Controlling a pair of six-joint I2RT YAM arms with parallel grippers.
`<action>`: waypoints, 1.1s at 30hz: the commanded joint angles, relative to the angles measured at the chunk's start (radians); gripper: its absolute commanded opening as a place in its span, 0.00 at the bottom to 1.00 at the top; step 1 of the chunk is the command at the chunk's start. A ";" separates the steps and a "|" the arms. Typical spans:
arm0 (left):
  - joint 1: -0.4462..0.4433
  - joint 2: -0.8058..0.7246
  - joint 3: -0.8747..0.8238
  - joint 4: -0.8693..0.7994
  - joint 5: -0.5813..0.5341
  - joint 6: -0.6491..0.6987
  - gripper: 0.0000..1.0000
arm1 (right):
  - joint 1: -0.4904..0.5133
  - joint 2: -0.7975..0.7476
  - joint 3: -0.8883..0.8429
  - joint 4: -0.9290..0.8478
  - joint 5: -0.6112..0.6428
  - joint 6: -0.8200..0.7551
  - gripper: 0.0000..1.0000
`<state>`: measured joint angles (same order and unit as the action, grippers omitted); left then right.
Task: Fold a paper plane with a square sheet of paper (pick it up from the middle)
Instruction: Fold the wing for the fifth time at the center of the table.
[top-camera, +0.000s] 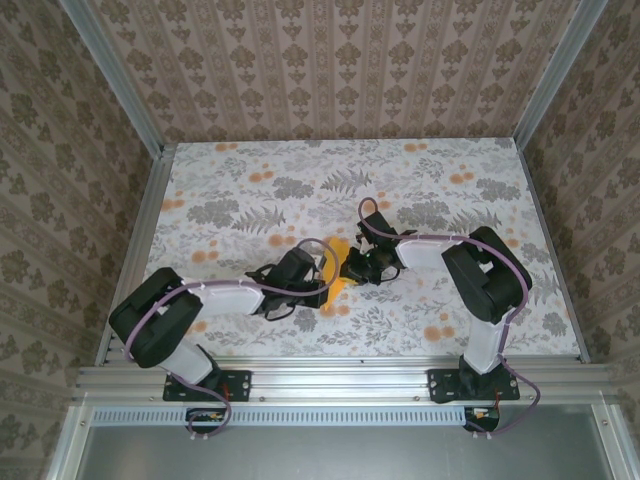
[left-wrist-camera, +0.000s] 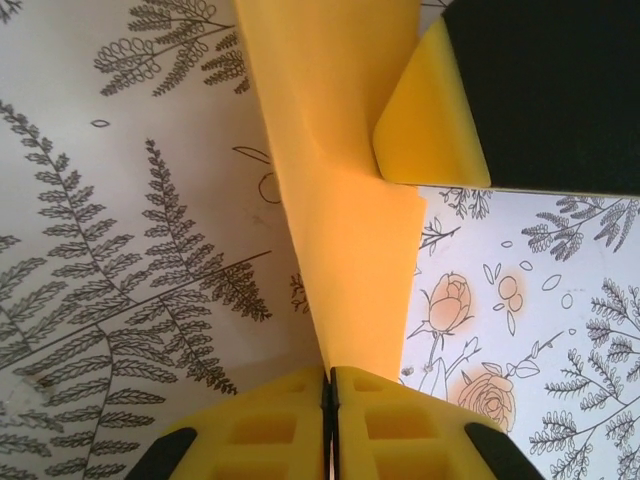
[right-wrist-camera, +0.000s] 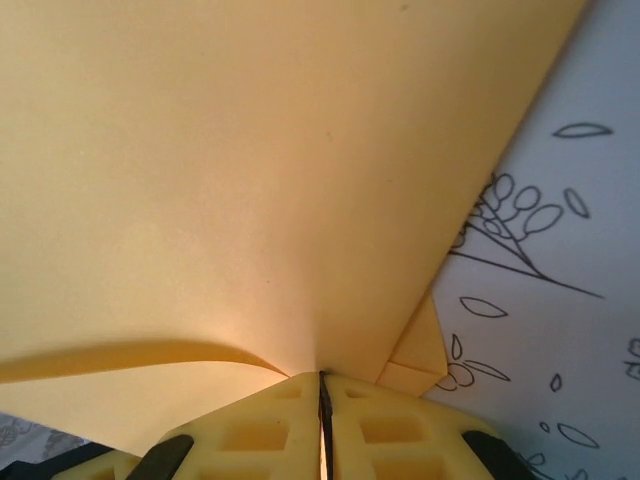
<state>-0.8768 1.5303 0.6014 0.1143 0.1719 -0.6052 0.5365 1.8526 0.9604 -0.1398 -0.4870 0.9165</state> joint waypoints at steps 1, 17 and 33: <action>-0.024 -0.006 0.006 -0.015 -0.059 0.060 0.07 | -0.007 0.055 -0.039 -0.057 0.055 0.016 0.12; -0.093 -0.001 0.122 -0.208 -0.164 0.342 0.00 | -0.108 -0.219 -0.189 0.249 -0.076 0.278 0.41; -0.133 0.116 0.219 -0.279 -0.246 0.508 0.00 | -0.112 -0.268 -0.193 0.244 -0.105 0.459 0.67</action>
<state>-1.0008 1.6249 0.7994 -0.1326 -0.0467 -0.1505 0.4259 1.6032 0.7635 0.1265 -0.5629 1.3258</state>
